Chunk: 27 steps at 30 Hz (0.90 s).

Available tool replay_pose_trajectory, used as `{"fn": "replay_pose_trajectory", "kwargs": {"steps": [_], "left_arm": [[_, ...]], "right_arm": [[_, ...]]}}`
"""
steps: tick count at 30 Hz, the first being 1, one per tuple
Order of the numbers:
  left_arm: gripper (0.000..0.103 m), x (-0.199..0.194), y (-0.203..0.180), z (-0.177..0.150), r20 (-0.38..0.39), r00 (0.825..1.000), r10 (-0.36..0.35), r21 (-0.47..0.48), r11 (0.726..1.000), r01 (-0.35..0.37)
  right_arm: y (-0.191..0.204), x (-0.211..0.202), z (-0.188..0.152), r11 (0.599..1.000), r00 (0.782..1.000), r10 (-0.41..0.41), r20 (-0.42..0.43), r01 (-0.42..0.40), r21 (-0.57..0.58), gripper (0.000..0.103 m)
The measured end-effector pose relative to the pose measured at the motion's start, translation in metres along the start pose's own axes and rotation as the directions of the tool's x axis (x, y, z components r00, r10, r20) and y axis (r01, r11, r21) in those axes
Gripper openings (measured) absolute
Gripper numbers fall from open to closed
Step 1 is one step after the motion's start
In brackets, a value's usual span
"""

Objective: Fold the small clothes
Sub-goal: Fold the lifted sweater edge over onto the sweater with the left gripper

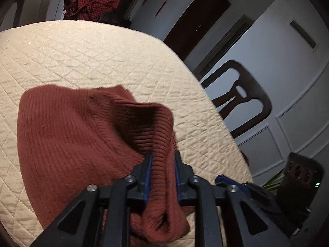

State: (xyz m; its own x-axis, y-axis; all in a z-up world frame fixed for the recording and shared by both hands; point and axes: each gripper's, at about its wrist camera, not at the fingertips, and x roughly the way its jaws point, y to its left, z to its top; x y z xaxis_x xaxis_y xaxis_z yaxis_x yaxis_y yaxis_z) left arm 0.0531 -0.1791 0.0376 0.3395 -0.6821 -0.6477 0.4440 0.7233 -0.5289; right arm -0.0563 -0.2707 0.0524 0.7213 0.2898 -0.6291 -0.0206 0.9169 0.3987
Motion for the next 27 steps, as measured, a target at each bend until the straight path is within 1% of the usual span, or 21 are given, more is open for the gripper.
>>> {"fn": "replay_pose_trajectory", "kwargs": {"steps": [2, 5, 6, 7, 8, 9, 10, 12, 14, 16, 18, 19, 21, 23, 24, 25, 26, 27], "left_arm": [[0.038, -0.013, -0.006, 0.000, 0.026, 0.999, -0.042, 0.010, 0.999, 0.042], [0.040, -0.038, -0.010, 0.003, 0.087, 0.995, -0.057, 0.049, 0.997, 0.052], [0.040, -0.046, -0.009, 0.002, 0.105, 0.993, -0.044, 0.056, 0.998, 0.038], [0.040, -0.053, -0.006, 0.002, 0.126, 0.992, -0.013, 0.063, 0.998, 0.005], [0.040, -0.060, -0.002, 0.000, 0.145, 0.989, 0.026, 0.069, 0.997, -0.036], [0.040, -0.066, 0.003, -0.003, 0.165, 0.984, 0.069, 0.072, 0.994, -0.082], [0.040, -0.070, 0.009, -0.006, 0.175, 0.978, 0.110, 0.069, 0.990, -0.124], [0.039, -0.078, 0.022, -0.012, 0.179, 0.969, 0.168, 0.050, 0.983, -0.179], [0.039, -0.079, 0.033, -0.019, 0.173, 0.964, 0.200, 0.030, 0.978, -0.208], [0.039, -0.082, 0.041, -0.026, 0.172, 0.957, 0.233, 0.017, 0.971, -0.240], [0.039, -0.083, 0.045, -0.032, 0.173, 0.954, 0.246, 0.004, 0.968, -0.250], [0.039, -0.082, 0.046, -0.034, 0.174, 0.952, 0.252, 0.000, 0.967, -0.255], [0.039, -0.081, 0.046, -0.036, 0.179, 0.948, 0.263, 0.004, 0.963, -0.268], [0.039, -0.081, 0.045, -0.036, 0.180, 0.947, 0.266, 0.018, 0.962, -0.273], [0.039, -0.078, 0.043, -0.036, 0.176, 0.949, 0.263, 0.027, 0.962, -0.272], [0.039, -0.073, 0.042, -0.036, 0.166, 0.952, 0.258, 0.038, 0.963, -0.268], [0.039, -0.069, 0.040, -0.035, 0.157, 0.953, 0.260, 0.049, 0.961, -0.271], [0.039, -0.065, 0.039, -0.035, 0.153, 0.950, 0.273, 0.060, 0.957, -0.285]], "right_arm": [[-0.003, -0.001, 0.002, 1.000, 1.000, 0.012, 0.006, -0.013, 0.012, 0.021], [-0.007, -0.002, 0.005, 0.997, 0.998, 0.060, 0.012, -0.061, 0.042, 0.022], [-0.009, -0.004, 0.006, 0.995, 0.996, 0.085, 0.017, -0.086, 0.050, 0.024], [-0.008, -0.005, 0.006, 0.993, 0.994, 0.103, 0.021, -0.104, 0.055, 0.031], [-0.008, -0.005, 0.007, 0.990, 0.992, 0.124, 0.025, -0.125, 0.060, 0.036], [-0.007, -0.005, 0.008, 0.986, 0.988, 0.152, 0.027, -0.153, 0.067, 0.043], [-0.007, -0.004, 0.009, 0.982, 0.985, 0.172, 0.027, -0.174, 0.073, 0.044], [-0.004, -0.003, 0.011, 0.973, 0.977, 0.213, 0.023, -0.215, 0.090, 0.044], [0.002, -0.003, 0.011, 0.966, 0.970, 0.241, 0.024, -0.242, 0.087, 0.044], [0.012, 0.002, 0.013, 0.969, 0.971, 0.239, -0.005, -0.238, 0.070, 0.044], [0.020, 0.014, 0.013, 0.980, 0.979, 0.195, -0.065, -0.191, 0.064, 0.044], [0.021, 0.019, 0.012, 0.979, 0.977, 0.192, -0.087, -0.185, 0.083, 0.044], [0.015, 0.026, 0.008, 0.966, 0.966, 0.231, -0.118, -0.212, 0.150, 0.044], [0.011, 0.029, 0.007, 0.949, 0.957, 0.268, -0.113, -0.242, 0.200, 0.044], [0.008, 0.031, 0.008, 0.940, 0.953, 0.286, -0.097, -0.259, 0.223, 0.044], [0.005, 0.032, 0.009, 0.933, 0.951, 0.296, -0.087, -0.268, 0.242, 0.042], [0.002, 0.034, 0.010, 0.925, 0.949, 0.305, -0.078, -0.276, 0.261, 0.034], [-0.003, 0.036, 0.011, 0.917, 0.948, 0.310, -0.073, -0.278, 0.286, 0.013]]}}
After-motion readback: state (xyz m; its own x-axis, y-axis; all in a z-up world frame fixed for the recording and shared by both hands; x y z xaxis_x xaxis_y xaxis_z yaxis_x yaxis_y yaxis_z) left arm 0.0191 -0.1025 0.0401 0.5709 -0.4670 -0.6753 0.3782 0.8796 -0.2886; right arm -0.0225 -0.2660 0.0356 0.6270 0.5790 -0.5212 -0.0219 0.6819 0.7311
